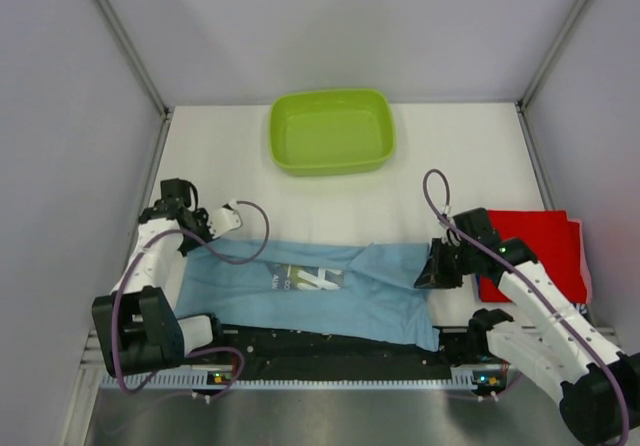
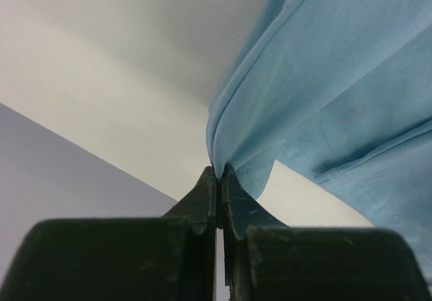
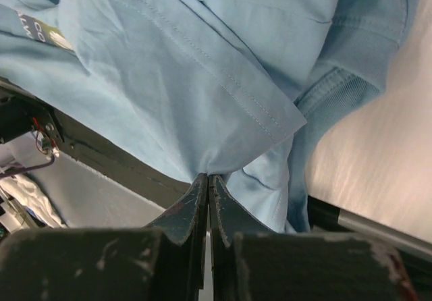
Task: Fold and stack the t-shirts
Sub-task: Fold the other side of the tshirt into a rectangle
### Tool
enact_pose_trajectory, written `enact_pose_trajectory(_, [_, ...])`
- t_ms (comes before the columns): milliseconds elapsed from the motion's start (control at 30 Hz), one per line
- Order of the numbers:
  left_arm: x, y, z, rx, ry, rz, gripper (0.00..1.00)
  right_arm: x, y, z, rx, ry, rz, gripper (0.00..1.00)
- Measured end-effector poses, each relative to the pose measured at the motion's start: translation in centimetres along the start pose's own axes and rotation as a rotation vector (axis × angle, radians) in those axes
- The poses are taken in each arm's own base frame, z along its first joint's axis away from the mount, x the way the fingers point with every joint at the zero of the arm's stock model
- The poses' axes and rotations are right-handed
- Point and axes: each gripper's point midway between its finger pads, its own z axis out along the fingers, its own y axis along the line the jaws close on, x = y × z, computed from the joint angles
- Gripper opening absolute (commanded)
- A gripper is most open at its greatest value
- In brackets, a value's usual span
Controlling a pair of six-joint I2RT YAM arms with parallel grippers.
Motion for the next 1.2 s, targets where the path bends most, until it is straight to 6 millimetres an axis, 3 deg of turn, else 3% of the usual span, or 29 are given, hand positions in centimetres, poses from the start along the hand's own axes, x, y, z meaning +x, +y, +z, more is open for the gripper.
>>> enact_pose_trajectory(133, [-0.4,1.3,-1.0,-0.048,-0.015,-0.018,0.00,-0.2,-0.2,-1.0,0.055,0.014,0.004,0.00])
enact_pose_trajectory(300, [-1.4,4.2,-2.8,-0.136,-0.050,-0.031,0.00,-2.7,1.8,-3.1,0.050,-0.049,-0.052,0.00])
enact_pose_trajectory(467, [-0.3,2.7,-1.8,-0.101,-0.008,-0.014,0.02,-0.8,0.0,-1.8,0.080,-0.002,-0.009,0.03])
enact_pose_trajectory(500, [0.0,2.1,-1.5,-0.081,0.006,-0.009,0.11,-0.1,-0.6,-1.4,0.091,0.017,0.012,0.15])
enact_pose_trajectory(567, [1.0,0.4,-0.8,-0.029,0.048,0.010,0.37,1.3,-1.7,-0.6,0.110,0.052,0.055,0.35])
enact_pose_trajectory(667, [2.8,-1.4,-0.7,0.030,0.124,0.018,0.51,2.8,-2.7,-0.1,0.128,0.089,0.099,0.43])
enact_pose_trajectory(767, [4.4,-2.2,-1.5,0.068,0.201,0.003,0.53,3.2,-2.9,-0.6,0.141,0.089,0.104,0.44])
enact_pose_trajectory(867, [4.9,-2.1,-3.6,0.098,0.223,-0.012,0.53,1.2,-1.9,-2.5,0.161,0.008,0.074,0.47])
enact_pose_trajectory(1000, [2.2,1.2,-6.0,0.012,0.102,-0.056,0.41,-4.2,0.7,-4.0,0.136,-0.172,0.003,0.50])
enact_pose_trajectory(1100, [0.0,2.5,-6.0,-0.037,0.011,-0.098,0.42,-7.0,0.1,-2.3,0.168,-0.219,0.002,0.50])
enact_pose_trajectory(1200, [-1.1,2.1,-4.7,-0.040,-0.029,-0.133,0.44,-7.5,-2.1,0.7,0.229,-0.188,0.028,0.51])
